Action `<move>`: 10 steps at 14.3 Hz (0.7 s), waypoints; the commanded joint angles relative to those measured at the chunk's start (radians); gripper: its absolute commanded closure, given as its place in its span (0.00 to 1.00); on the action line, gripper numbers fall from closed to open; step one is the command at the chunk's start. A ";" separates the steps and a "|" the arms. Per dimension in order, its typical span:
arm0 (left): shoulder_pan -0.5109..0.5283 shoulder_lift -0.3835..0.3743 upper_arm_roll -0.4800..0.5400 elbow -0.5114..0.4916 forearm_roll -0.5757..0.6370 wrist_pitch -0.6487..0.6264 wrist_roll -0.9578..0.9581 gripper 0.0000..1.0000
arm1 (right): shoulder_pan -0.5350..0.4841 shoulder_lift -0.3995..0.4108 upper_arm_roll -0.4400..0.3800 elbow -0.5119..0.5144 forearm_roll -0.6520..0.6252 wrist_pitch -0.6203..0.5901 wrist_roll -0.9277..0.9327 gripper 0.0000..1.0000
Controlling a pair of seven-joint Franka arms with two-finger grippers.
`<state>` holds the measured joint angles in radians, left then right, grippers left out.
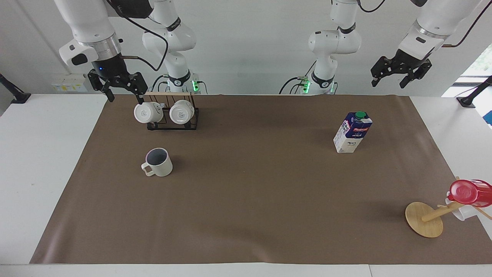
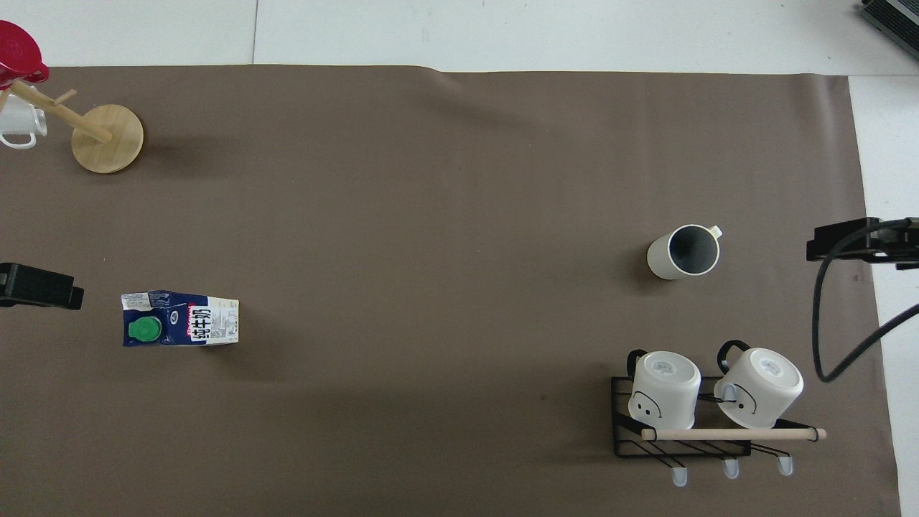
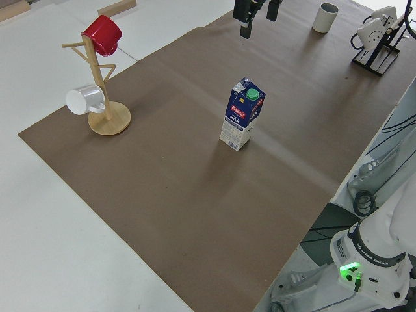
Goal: Place cup and milk on table
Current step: 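Reach the right gripper to the white mug and grasp its rim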
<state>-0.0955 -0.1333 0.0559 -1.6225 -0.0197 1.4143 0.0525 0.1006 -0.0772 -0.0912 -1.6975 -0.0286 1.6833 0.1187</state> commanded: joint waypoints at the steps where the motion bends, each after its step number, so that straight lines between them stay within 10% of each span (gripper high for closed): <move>1: 0.005 0.003 -0.001 0.021 0.009 -0.028 -0.007 0.00 | 0.025 0.030 0.007 -0.063 0.001 0.093 -0.010 0.00; 10: 0.005 -0.016 -0.001 -0.082 0.006 0.110 -0.010 0.00 | 0.065 0.185 0.010 -0.227 0.001 0.398 -0.019 0.00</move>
<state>-0.0954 -0.1333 0.0568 -1.6543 -0.0197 1.4562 0.0519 0.1592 0.1113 -0.0849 -1.8543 -0.0284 2.0020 0.1187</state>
